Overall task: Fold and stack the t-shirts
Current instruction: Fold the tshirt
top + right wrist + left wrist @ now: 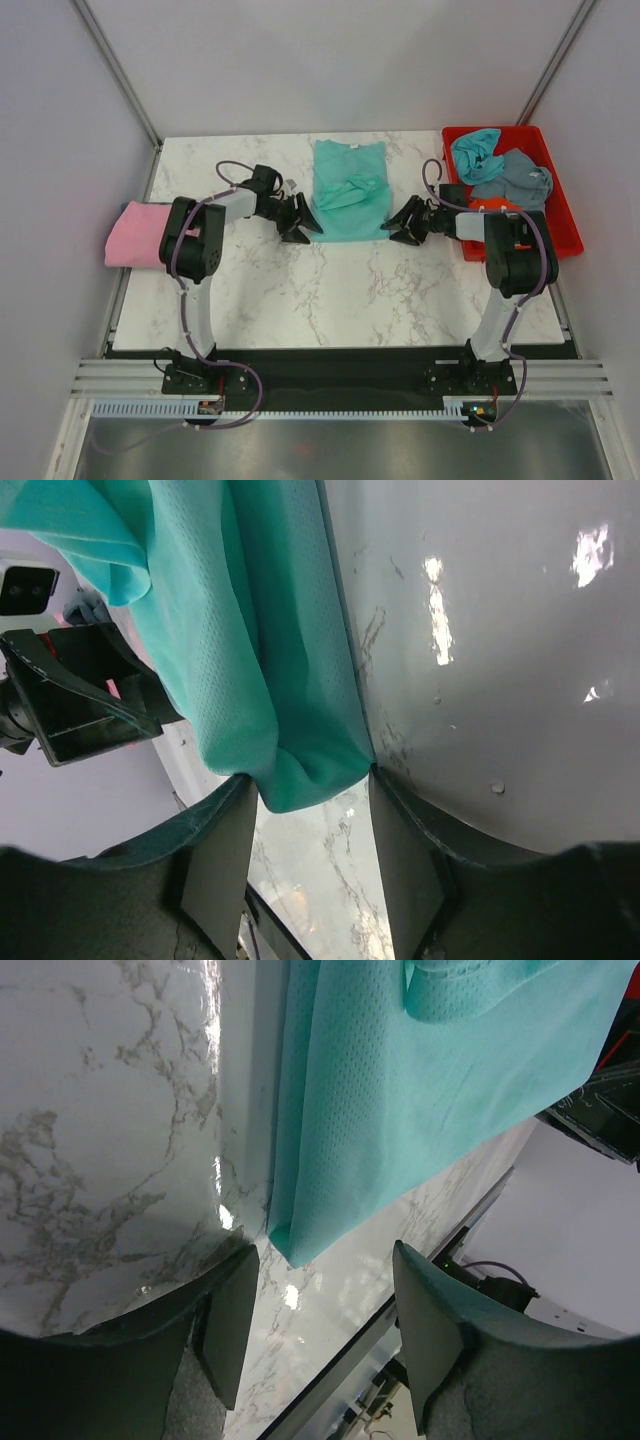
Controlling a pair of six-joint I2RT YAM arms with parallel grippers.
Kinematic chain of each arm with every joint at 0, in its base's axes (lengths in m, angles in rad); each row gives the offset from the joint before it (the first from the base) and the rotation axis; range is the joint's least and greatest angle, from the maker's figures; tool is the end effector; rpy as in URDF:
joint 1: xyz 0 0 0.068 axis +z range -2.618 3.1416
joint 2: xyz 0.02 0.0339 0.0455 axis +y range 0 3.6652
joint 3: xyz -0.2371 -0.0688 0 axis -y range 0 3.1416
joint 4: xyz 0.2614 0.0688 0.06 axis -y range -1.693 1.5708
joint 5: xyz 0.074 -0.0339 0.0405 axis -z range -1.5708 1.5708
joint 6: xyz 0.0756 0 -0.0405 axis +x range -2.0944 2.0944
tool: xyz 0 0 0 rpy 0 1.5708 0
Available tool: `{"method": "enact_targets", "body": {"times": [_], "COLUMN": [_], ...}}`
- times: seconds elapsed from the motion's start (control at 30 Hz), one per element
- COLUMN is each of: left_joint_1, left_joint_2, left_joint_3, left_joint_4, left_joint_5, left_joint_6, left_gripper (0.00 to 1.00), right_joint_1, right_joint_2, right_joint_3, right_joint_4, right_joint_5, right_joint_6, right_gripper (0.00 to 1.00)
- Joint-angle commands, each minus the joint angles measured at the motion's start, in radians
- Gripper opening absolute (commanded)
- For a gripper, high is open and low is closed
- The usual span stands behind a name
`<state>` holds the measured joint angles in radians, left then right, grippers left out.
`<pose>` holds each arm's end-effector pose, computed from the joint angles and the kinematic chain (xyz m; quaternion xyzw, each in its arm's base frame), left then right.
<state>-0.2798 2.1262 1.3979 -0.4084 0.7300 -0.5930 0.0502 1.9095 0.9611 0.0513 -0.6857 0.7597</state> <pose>0.4040 -0.1685 0.0675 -0.0663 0.9130 -0.4009 0.0350 0.3797 0.0670 0.0562 0.2046 0.8721 0.4143 0.1611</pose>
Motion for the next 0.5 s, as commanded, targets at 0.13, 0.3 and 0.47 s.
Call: {"method": "enact_targets", "body": {"times": [0.13,0.3,0.47], "left_joint_1": [-0.004,-0.009,-0.013], "left_joint_2": [0.064,0.08,0.086], "left_joint_3": [0.009,0.023,0.012], "left_joint_4": [0.023,0.026,0.04], "left_joint_5": [-0.001,0.002,0.002], "left_joint_6": [-0.047,-0.054,-0.062], "left_gripper": [0.61,0.5,0.34], "right_joint_1": [-0.001,-0.001,0.002], "right_joint_2": [0.063,0.069,0.069], "right_joint_3": [0.039,0.036,0.025], "right_joint_4": [0.021,0.022,0.045], "right_joint_5": [0.04,0.048,0.038], "right_joint_6": [-0.002,0.001,0.009], "right_gripper": [0.57,0.5,0.28]}}
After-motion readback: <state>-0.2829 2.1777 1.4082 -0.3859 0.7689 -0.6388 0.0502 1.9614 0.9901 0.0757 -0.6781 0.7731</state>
